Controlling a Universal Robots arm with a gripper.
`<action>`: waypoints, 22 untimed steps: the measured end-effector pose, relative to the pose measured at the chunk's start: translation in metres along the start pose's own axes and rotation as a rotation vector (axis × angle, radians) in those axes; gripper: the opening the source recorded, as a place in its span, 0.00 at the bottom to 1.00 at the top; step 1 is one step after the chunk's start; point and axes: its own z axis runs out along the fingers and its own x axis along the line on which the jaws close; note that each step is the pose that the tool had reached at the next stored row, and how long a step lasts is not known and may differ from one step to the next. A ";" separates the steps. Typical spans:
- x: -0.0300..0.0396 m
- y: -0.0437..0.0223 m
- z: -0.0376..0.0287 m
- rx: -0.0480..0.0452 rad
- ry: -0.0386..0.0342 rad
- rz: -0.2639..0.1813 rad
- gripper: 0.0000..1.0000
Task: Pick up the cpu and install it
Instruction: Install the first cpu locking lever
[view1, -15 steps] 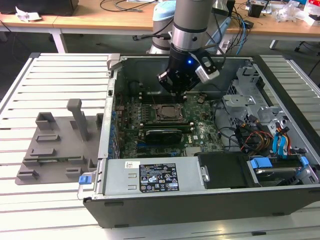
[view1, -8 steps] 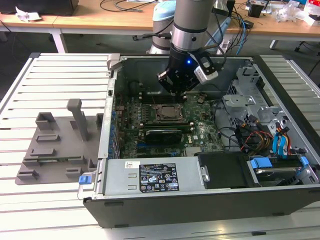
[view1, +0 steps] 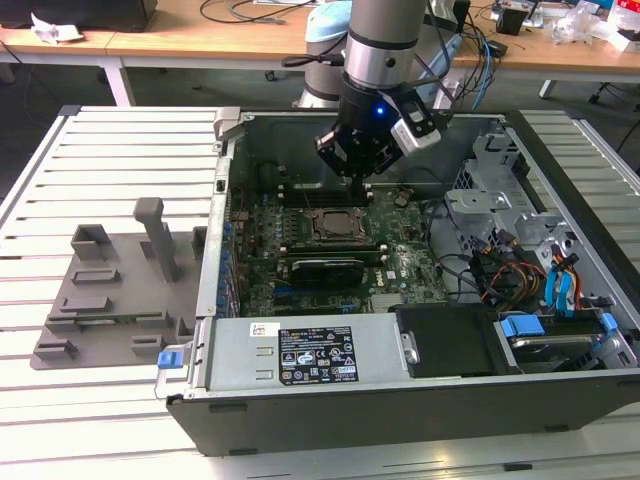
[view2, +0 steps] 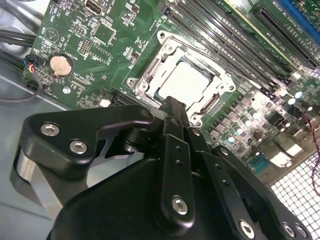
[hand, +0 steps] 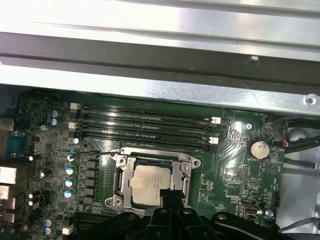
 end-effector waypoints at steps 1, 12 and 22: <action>0.0000 0.0000 -0.0003 0.0001 0.0001 0.000 0.11; 0.0236 0.0022 -0.0004 0.0001 -0.0004 0.000 0.11; 0.0430 0.0041 0.0001 0.0001 -0.0004 0.000 0.11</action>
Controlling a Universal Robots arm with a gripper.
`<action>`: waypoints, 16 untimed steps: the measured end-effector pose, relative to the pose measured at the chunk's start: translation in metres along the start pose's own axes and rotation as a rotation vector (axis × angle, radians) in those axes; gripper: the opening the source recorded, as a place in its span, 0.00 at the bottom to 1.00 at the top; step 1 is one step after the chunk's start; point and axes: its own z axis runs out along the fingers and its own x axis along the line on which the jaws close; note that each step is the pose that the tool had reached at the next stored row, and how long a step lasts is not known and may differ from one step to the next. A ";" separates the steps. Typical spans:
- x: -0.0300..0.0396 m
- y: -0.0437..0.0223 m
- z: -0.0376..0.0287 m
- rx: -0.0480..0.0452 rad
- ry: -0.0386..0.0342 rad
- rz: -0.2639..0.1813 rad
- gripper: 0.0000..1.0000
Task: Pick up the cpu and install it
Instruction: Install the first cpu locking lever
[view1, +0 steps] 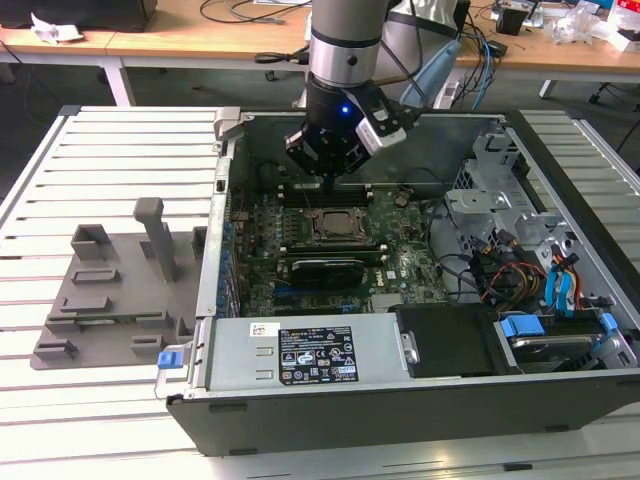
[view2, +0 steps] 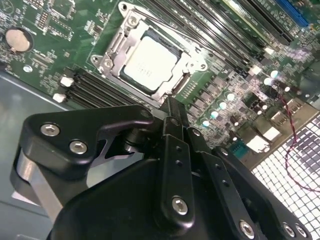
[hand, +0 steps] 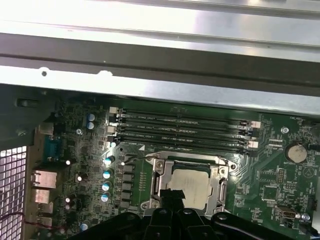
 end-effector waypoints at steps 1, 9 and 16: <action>0.0028 0.0003 0.0001 0.0000 0.0000 0.000 0.11; 0.0170 0.0016 0.0005 0.0000 0.0000 0.000 0.11; 0.0247 0.0024 0.0007 0.0000 0.0000 0.000 0.11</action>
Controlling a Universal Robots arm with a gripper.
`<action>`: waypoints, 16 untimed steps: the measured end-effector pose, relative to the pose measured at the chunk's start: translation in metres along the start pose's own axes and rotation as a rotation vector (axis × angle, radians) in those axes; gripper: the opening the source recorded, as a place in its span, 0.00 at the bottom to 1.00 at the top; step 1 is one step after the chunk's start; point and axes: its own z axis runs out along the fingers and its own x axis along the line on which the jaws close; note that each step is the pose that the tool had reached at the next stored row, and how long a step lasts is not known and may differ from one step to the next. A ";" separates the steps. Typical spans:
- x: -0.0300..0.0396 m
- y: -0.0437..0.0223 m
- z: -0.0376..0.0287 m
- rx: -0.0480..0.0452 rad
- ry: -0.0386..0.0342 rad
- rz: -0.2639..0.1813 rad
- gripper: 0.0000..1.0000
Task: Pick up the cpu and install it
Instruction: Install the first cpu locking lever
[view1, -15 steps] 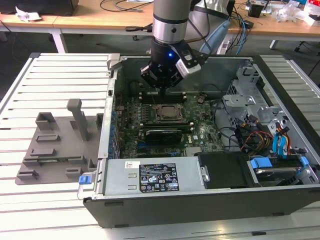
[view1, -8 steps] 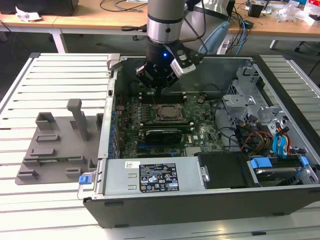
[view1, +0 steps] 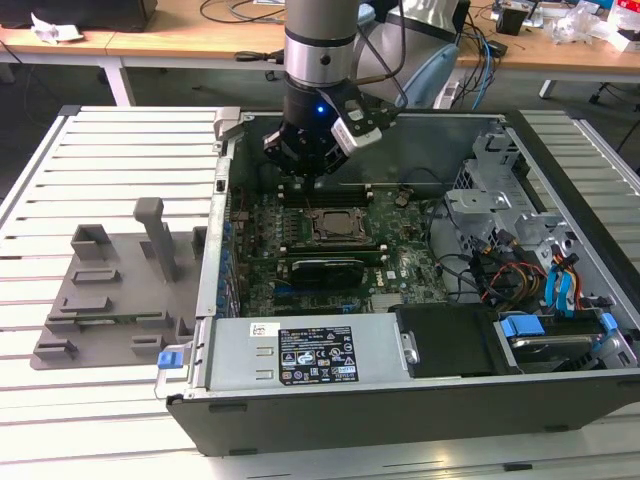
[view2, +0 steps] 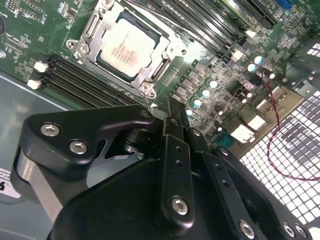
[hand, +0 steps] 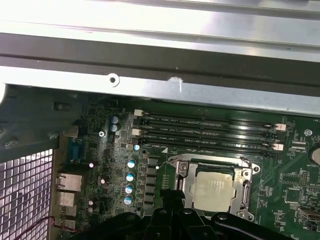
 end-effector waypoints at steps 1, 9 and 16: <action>0.0007 0.0001 0.0000 0.0000 0.0000 0.000 0.11; 0.0104 0.0047 0.0003 0.0001 0.0000 0.000 0.11; 0.0216 0.0157 0.0003 -0.0021 -0.0003 0.000 0.11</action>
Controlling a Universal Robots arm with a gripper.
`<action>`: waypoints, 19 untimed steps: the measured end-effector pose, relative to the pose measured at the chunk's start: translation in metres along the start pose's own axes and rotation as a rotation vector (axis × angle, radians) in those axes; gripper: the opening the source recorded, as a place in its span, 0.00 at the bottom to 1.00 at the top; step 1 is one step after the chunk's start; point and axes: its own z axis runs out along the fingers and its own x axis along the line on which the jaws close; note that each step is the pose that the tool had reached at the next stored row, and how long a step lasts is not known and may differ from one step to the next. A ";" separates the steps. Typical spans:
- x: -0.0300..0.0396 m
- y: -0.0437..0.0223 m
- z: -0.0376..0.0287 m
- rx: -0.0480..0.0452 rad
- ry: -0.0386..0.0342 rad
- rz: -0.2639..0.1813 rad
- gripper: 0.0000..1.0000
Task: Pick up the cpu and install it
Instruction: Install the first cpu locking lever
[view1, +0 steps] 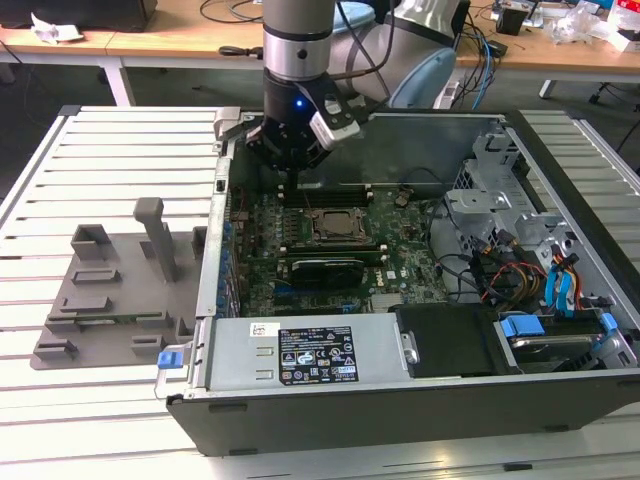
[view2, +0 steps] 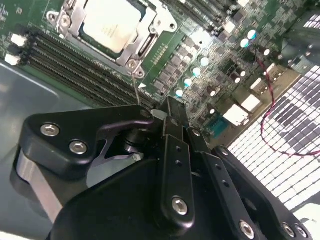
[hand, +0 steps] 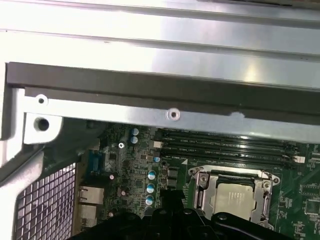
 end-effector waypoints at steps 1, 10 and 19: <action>0.0000 0.0030 -0.0001 -0.0026 -0.0002 0.000 0.11; -0.0014 0.0104 -0.0001 -0.0040 -0.0003 0.000 0.11; -0.0337 0.0074 -0.0010 -0.0039 -0.0003 0.000 0.11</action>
